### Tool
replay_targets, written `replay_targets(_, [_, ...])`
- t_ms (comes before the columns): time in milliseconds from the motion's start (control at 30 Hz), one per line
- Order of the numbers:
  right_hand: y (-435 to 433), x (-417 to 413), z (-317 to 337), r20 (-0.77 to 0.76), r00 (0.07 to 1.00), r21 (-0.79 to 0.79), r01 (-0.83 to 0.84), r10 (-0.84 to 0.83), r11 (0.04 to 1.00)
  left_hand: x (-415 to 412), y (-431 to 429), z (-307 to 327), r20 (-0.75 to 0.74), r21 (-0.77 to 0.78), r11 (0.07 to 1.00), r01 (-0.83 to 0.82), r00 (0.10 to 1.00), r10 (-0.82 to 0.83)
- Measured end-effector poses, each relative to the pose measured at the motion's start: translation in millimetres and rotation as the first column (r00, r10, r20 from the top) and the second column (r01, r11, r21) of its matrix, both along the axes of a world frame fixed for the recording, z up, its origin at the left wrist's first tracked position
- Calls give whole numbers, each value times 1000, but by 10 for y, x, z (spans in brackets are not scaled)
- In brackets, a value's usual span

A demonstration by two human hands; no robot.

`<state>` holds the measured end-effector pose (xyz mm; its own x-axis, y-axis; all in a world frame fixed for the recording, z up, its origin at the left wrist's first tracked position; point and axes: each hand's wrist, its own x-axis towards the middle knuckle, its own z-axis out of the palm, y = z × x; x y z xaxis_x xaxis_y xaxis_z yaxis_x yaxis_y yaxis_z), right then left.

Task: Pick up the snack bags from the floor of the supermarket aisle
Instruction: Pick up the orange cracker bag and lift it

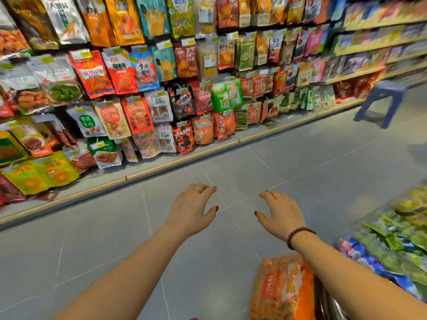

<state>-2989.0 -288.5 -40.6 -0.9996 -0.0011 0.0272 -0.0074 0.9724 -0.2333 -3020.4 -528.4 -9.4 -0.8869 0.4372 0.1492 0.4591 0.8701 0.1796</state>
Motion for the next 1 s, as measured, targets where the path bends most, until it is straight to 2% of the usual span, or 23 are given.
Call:
replay_targets(233, [414, -874, -274, 41, 964, -3, 264, -263, 965, -1504, 550, -224, 20, -9, 961, 277, 961, -277])
replay_targets(500, [808, -1453, -456, 131, 799, -23, 594, -587, 804, -2910, 1391, -408, 131, 9, 821, 571, 813, -567])
replay_targets(733, [1294, -1473, -604, 186, 614, -1, 781, -767, 625, -3289, 2531, -655, 211, 96, 638, 764, 611, -763])
replay_targets(867, [1676, -1477, -691, 193, 522, -4, 847, -831, 531, -3334, 3163, -755, 240, 110, 560, 821, 525, -816])
replay_targets(1000, [1886, -1415, -703, 193, 409, -40, 911, -892, 410, -3297, 3685, -791, 261, 98, 445, 890, 408, -875])
